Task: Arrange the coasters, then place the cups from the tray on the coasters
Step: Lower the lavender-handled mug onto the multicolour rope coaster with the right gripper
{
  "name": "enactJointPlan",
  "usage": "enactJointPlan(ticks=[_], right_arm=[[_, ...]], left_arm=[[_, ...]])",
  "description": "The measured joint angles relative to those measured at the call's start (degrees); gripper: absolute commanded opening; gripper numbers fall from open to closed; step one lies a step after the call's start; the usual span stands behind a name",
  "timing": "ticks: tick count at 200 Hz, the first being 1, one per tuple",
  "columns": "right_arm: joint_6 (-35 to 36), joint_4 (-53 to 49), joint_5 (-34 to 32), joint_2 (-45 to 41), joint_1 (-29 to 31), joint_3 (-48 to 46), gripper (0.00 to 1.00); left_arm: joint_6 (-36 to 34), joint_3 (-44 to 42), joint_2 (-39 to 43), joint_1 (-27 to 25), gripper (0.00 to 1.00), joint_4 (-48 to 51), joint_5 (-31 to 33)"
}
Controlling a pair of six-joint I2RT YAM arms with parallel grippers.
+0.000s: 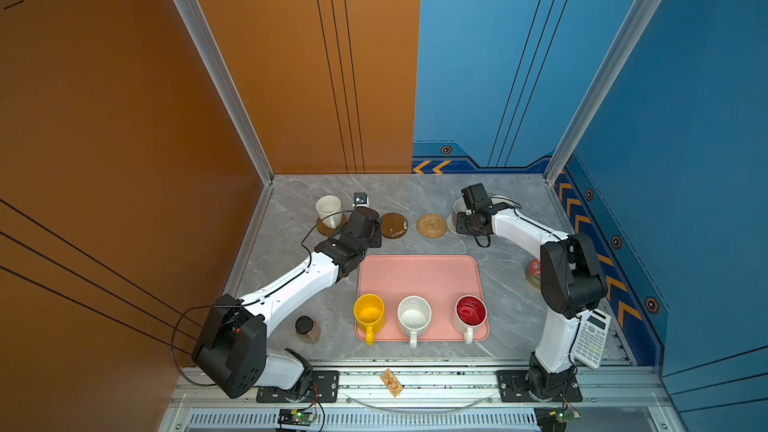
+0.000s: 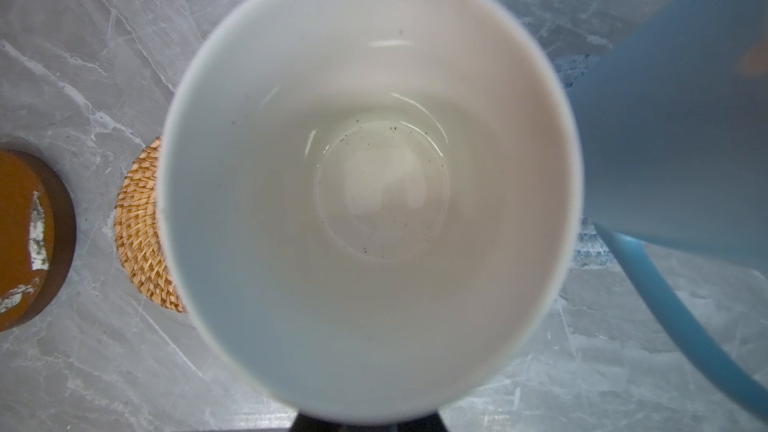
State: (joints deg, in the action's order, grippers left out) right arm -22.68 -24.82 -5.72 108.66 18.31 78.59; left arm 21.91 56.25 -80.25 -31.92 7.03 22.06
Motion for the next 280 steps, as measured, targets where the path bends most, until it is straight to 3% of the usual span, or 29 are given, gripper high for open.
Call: enactJointPlan(ticks=[280], right_arm=[[0.0,0.4,1.0,0.9,0.0,0.0,0.00]], left_arm=[[0.2,0.0,0.0,0.0,0.51,0.0,0.0]])
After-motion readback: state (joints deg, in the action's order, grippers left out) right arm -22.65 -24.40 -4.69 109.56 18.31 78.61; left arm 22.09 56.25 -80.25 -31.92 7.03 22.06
